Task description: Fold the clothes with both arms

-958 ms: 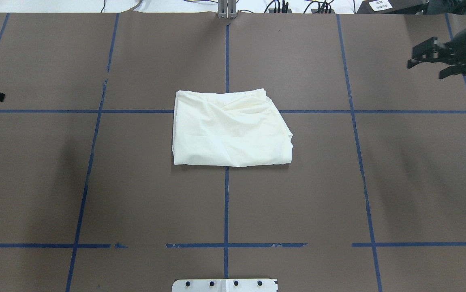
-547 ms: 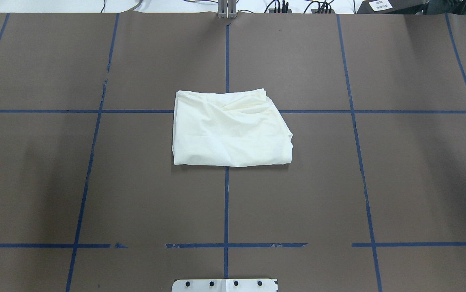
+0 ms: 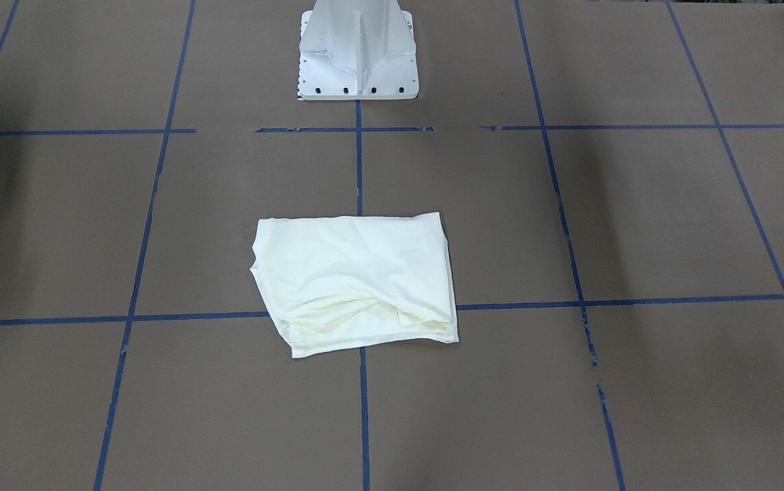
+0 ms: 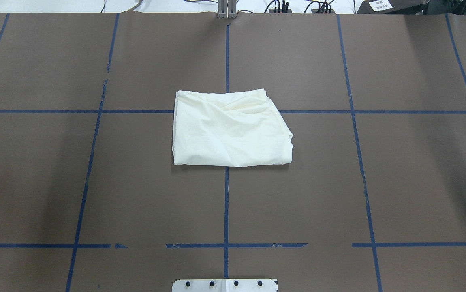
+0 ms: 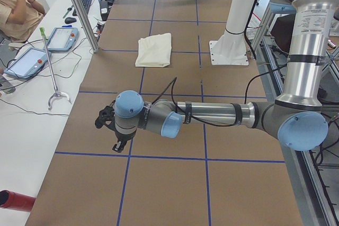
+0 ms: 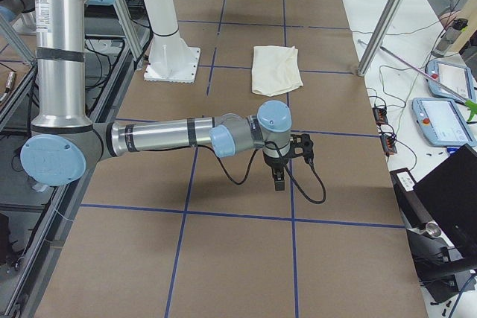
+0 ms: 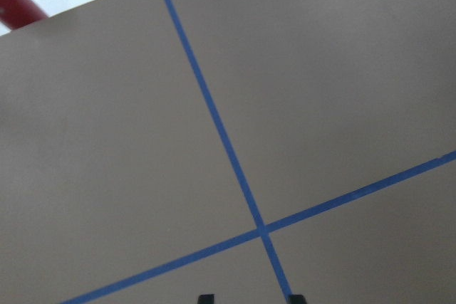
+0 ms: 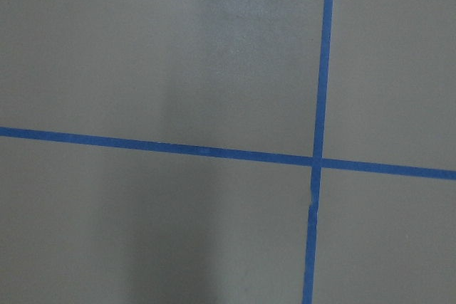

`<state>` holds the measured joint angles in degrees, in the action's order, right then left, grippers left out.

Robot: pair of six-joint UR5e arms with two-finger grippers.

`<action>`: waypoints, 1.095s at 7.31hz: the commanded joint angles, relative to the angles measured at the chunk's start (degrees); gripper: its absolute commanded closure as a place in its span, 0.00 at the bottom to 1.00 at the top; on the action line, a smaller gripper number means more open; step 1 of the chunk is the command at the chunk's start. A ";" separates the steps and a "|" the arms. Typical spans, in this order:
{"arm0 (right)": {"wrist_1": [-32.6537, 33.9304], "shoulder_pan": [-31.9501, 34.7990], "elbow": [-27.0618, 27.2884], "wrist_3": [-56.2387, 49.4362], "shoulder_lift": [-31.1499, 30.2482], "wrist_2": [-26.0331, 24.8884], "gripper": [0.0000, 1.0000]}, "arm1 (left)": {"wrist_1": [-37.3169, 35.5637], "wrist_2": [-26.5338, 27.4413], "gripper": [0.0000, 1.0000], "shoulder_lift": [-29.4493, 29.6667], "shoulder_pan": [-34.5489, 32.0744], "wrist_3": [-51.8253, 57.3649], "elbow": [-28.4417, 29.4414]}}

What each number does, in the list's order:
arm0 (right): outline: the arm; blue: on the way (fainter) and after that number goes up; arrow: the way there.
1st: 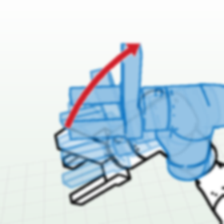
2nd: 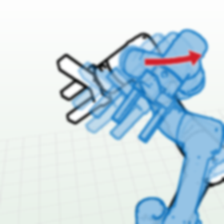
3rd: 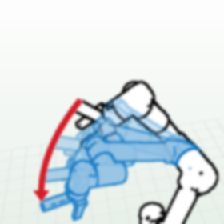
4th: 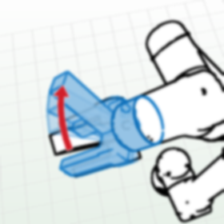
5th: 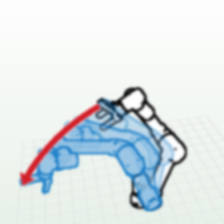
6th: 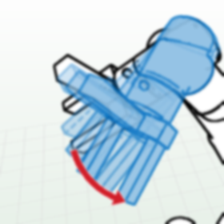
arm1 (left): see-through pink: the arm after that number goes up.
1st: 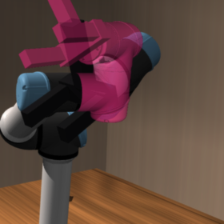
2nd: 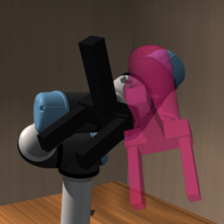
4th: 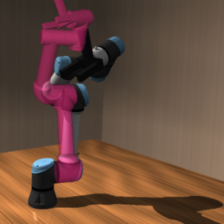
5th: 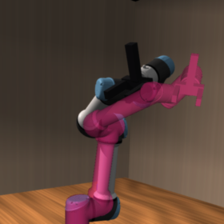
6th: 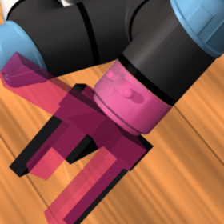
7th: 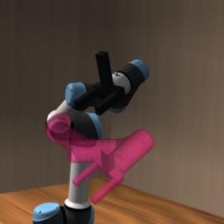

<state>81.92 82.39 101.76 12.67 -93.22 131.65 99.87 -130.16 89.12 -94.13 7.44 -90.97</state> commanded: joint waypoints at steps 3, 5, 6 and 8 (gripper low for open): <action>6.23 -0.39 7.82 -0.28 -4.60 -1.75 0.00 | -2.57 2.36 0.00 -14.94 -0.27 -0.75 -13.75; 6.67 -0.48 9.42 0.51 -4.17 -1.31 0.00 | -2.67 0.54 0.00 -14.86 -0.18 -3.45 -15.46; 6.67 -0.91 9.16 0.51 -3.99 -1.39 0.00 | -0.84 -4.70 0.00 -14.68 -0.09 -13.92 -15.46; 6.32 -1.18 10.03 0.60 -4.25 -0.44 0.00 | -0.11 -4.85 0.00 -13.99 0.08 -16.05 -17.39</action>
<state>88.35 81.36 111.12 13.22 -97.30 130.56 99.42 -134.36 74.60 -94.15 -6.54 -107.46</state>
